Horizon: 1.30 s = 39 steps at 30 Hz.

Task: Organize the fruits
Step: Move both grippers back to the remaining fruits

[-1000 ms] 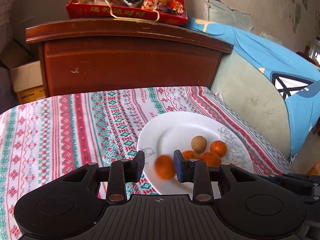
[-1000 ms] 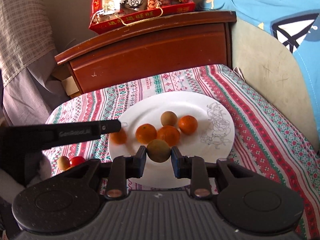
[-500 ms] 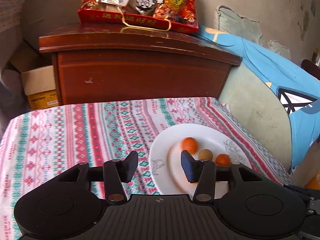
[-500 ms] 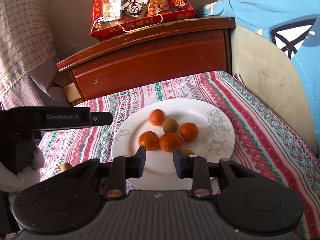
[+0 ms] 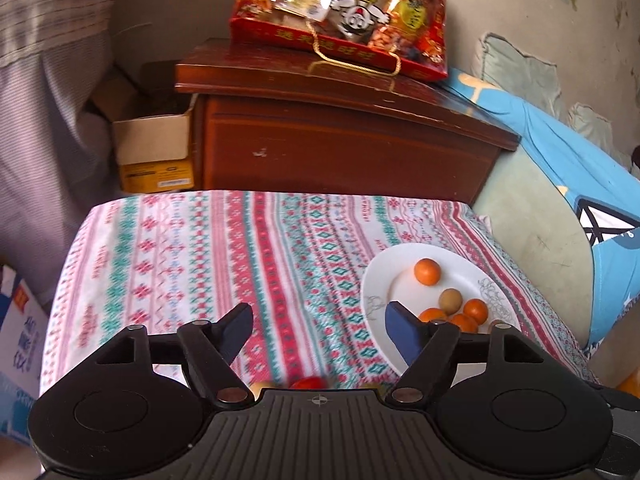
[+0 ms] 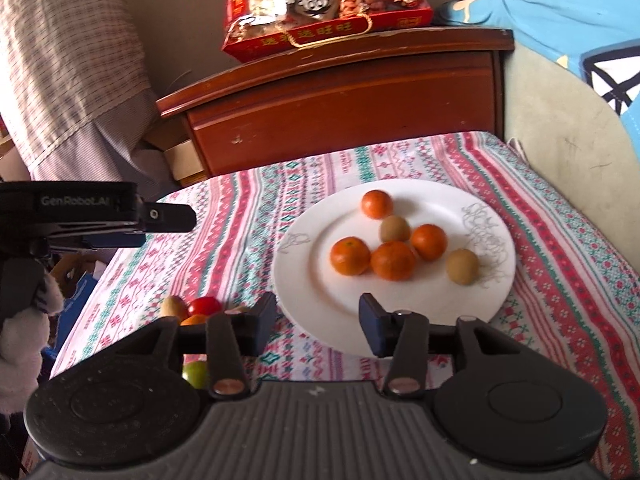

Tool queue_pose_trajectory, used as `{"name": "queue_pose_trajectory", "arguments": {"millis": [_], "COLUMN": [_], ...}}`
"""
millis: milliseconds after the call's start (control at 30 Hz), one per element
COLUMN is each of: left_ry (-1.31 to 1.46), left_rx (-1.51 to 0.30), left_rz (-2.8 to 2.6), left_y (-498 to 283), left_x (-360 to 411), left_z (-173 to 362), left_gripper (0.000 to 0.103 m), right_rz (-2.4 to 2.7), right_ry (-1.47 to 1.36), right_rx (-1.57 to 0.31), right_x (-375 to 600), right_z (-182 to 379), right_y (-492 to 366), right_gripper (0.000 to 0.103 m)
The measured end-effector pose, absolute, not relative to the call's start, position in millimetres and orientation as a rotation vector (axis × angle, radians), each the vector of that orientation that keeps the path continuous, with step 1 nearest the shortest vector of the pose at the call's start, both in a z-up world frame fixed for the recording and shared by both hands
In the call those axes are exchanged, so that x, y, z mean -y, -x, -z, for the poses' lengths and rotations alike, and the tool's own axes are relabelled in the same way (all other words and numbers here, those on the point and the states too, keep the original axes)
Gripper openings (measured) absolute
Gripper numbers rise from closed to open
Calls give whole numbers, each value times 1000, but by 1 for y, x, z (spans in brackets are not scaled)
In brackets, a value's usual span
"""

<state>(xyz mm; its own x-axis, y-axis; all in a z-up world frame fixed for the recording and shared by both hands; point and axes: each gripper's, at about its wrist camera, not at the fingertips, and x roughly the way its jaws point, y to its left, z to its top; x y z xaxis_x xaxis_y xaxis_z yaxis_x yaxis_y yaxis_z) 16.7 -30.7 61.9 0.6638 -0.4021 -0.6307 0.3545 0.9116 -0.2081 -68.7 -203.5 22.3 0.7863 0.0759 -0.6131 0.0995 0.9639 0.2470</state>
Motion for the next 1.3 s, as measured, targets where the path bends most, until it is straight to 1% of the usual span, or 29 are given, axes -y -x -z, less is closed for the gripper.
{"name": "queue_pose_trajectory", "arguments": {"millis": [367, 800, 833, 900, 1000, 1300], "left_ry": [112, 103, 101, 96, 97, 62], "left_rx": [-734, -733, -731, -729, -734, -748], "left_rz": [361, 316, 318, 323, 335, 427], "left_y": [12, 15, 16, 16, 18, 27], "left_x": [-10, -33, -34, -33, -31, -14], "left_z": [-54, -42, -42, -41, -39, -30], "left_gripper": [75, 75, 75, 75, 74, 72], "right_rz": [-138, -198, -192, -186, -186, -140], "right_ry": [-259, -171, -167, -170, -167, -185], "right_rx": [-719, -768, -769, -771, -772, -760], "right_x": [173, 130, 130, 130, 131, 149], "right_z": [-17, 0, 1, 2, 4, -1], "right_y": [77, 74, 73, 71, 70, 80], "right_gripper": [49, 48, 47, 39, 32, 32]}}
